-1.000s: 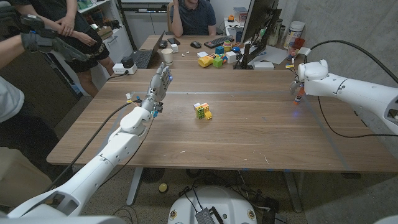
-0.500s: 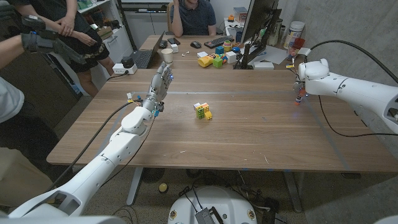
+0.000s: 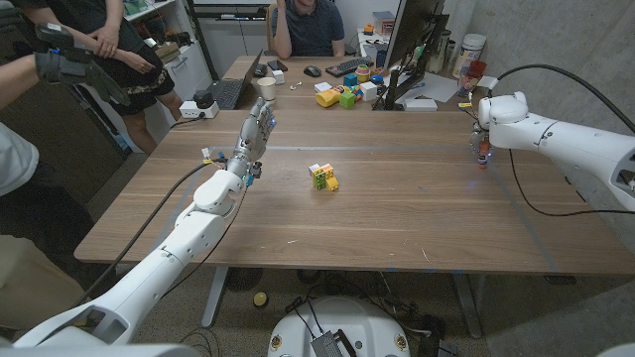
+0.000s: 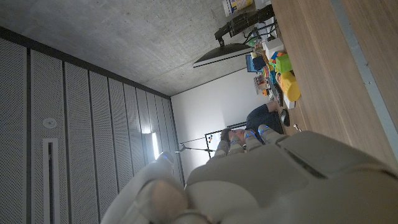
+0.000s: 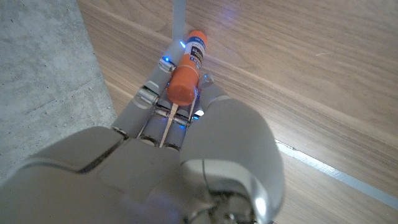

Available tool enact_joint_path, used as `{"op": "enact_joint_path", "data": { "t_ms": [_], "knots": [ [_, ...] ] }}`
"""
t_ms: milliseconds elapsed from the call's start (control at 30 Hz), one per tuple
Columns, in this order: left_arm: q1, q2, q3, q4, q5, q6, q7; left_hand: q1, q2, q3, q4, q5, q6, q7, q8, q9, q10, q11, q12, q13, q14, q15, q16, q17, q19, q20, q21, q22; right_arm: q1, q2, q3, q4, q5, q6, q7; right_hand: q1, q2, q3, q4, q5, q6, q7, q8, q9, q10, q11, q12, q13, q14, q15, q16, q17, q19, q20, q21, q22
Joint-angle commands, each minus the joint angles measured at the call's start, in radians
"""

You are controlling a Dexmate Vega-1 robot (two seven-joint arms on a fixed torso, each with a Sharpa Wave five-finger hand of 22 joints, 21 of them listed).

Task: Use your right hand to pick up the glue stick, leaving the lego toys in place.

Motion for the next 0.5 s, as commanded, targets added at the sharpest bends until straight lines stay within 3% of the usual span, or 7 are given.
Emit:
{"op": "enact_joint_path", "data": {
  "t_ms": [33, 300, 500],
  "knots": [
    [0.004, 0.004, -0.002, -0.003, -0.002, 0.001, -0.001, 0.008, 0.027, -0.004, 0.002, 0.007, -0.024, -0.002, 0.004, 0.002, -0.114, 0.0, 0.005, 0.002, -0.147, -0.005, 0.002, 0.003, -0.024, -0.006, 0.0, 0.002, -0.01, 0.002, 0.018, 0.003, 0.011, 0.014, -0.03, 0.02, 0.002, 0.002, 0.005, -0.003, 0.035, 0.008, 0.01, 0.002, 0.035, -0.006, 0.01, 0.003, 0.034, -0.167, 0.007, 0.004, 0.012, -0.064, 0.015, 0.003],
    [0.002, 0.0, 0.0, 0.004, -0.02, 0.003, -0.021, 0.008, 0.025, -0.006, 0.001, 0.008, -0.024, -0.003, 0.004, 0.002, -0.114, 0.001, 0.004, 0.002, -0.147, -0.005, 0.002, 0.003, -0.025, -0.006, -0.001, 0.002, -0.029, -0.033, 0.039, -0.062, 0.011, 0.0, -0.067, 0.039, 0.0, 0.005, 0.0, -0.003, 0.051, 0.015, 0.01, 0.001, 0.049, -0.012, 0.008, 0.003, 0.05, -0.166, 0.005, 0.005, 0.001, -0.066, 0.015, -0.001],
    [0.0, 0.0, 0.002, 0.007, -0.027, 0.004, -0.031, 0.009, 0.025, -0.008, 0.001, 0.008, -0.024, -0.003, 0.004, 0.002, -0.115, 0.0, 0.004, 0.002, -0.148, -0.006, 0.001, 0.003, -0.025, -0.006, -0.001, 0.001, -0.017, -0.035, 0.044, -0.065, 0.016, 0.002, -0.046, 0.044, 0.001, 0.004, 0.003, -0.004, 0.055, 0.018, 0.008, 0.001, 0.057, -0.007, 0.007, 0.004, 0.057, -0.162, 0.004, 0.007, -0.006, -0.064, 0.014, -0.003]
  ]
}}
